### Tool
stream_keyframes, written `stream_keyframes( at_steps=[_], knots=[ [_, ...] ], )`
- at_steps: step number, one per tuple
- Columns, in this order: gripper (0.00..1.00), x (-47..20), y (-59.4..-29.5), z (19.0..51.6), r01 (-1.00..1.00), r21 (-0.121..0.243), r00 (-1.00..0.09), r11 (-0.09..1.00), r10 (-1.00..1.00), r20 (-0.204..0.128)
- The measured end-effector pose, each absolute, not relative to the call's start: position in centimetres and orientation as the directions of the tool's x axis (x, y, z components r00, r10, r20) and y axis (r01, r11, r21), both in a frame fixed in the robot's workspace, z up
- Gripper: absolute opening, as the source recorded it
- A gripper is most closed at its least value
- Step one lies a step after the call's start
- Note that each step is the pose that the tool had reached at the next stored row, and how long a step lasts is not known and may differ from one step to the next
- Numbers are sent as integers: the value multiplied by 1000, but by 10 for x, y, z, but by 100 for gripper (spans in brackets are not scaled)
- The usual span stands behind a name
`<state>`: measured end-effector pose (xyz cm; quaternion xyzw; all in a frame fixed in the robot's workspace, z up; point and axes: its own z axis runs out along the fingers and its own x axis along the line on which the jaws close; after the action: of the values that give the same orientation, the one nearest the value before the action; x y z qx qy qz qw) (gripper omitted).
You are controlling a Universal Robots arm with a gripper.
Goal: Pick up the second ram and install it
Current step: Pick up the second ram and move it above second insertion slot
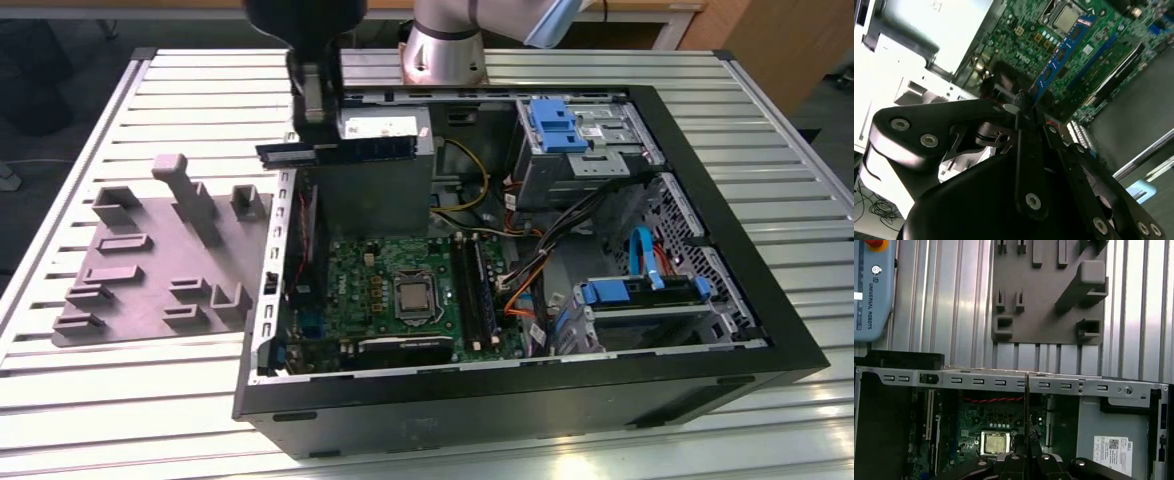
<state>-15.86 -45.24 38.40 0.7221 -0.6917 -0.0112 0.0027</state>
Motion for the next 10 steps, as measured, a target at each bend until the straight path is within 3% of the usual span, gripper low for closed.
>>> stream_keyframes(
  at_steps=[10],
  knots=[
    [14, -113, -452, 383, -999, 19, 43, -43, -999, -12]
  ],
)
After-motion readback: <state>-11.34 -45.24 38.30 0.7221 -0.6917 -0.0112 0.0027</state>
